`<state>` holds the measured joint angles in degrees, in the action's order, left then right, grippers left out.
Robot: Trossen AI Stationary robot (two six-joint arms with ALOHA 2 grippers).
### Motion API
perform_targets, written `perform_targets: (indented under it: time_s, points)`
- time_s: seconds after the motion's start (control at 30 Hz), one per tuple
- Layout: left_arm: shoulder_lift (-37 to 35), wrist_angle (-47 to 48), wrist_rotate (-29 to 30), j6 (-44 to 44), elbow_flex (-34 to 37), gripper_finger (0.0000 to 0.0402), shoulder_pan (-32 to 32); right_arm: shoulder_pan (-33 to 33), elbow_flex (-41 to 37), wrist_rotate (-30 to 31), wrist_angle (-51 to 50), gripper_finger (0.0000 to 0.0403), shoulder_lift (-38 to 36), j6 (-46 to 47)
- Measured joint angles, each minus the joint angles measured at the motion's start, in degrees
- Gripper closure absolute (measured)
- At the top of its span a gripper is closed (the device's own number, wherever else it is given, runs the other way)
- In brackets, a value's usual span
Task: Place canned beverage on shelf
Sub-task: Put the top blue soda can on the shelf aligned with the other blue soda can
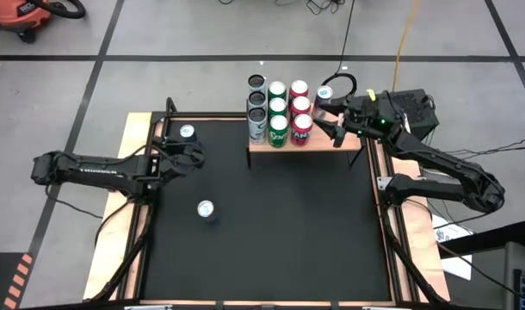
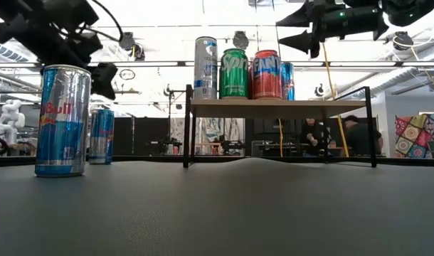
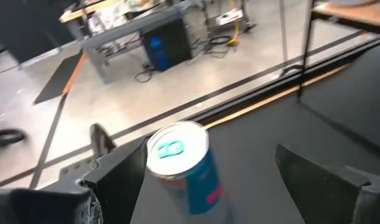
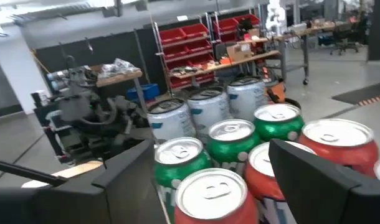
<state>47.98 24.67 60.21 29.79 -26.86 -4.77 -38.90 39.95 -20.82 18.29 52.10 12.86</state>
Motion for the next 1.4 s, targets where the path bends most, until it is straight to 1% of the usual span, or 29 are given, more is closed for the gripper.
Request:
perform_targets:
  time_s: [0.1,0.23,0.4,0.47,0.63,0.73,0.83,1.0,1.07,1.23,1.33,1.4]
  points:
    - [-0.5,-0.4,-0.3,1.4,2.0,0.0048,-2.8,1.2,-1.0,0.0,1.7,0.0096,0.0,0.0]
    - [-1.3,-3.1,-3.9,1.0,5.0,0.0048,-6.3,2.3,-1.4,0.1,2.2,0.0096,0.0,0.0]
    - [-1.8,-12.8,-9.0,-4.4,8.6,0.0048,-10.3,3.6,-1.4,1.3,3.1,0.0096,0.0,0.0]
    - [-1.8,-15.1,-10.9,-5.1,9.4,0.0048,-12.1,4.1,-1.4,1.3,3.4,0.0096,0.0,0.0]
    - [-1.8,-17.2,-12.8,-6.6,11.4,0.0048,-16.7,5.3,-1.4,1.3,3.4,0.0096,0.0,0.0]
    - [-1.8,-18.9,-15.2,-7.4,12.7,0.0052,-19.2,6.0,-1.4,1.4,3.4,0.0096,0.1,-0.2]
    - [-1.8,-23.3,-19.1,-9.1,13.8,0.0072,-21.3,6.9,-1.4,1.5,3.7,0.0096,0.7,-0.4]
    - [-1.8,-30.5,-26.3,-12.7,15.7,0.0121,-24.5,8.8,-1.4,1.6,3.5,0.0098,2.1,-0.5]
    - [-1.8,-30.4,-27.5,-13.5,15.9,0.0138,-25.6,10.1,-1.4,2.7,3.3,0.0102,3.0,-0.5]
    - [-1.6,-30.6,-31.3,-15.8,15.9,0.0180,-27.0,13.5,-1.4,8.1,3.4,0.0117,5.0,-1.8]
    - [-1.6,-30.6,-31.8,-16.7,15.9,0.0201,-27.1,15.4,-1.4,10.4,3.7,0.0123,5.9,-2.5]
    - [-1.6,-30.6,-31.9,-16.8,15.9,0.0207,-27.1,16.9,-1.4,11.9,3.8,0.0125,6.4,-2.6]
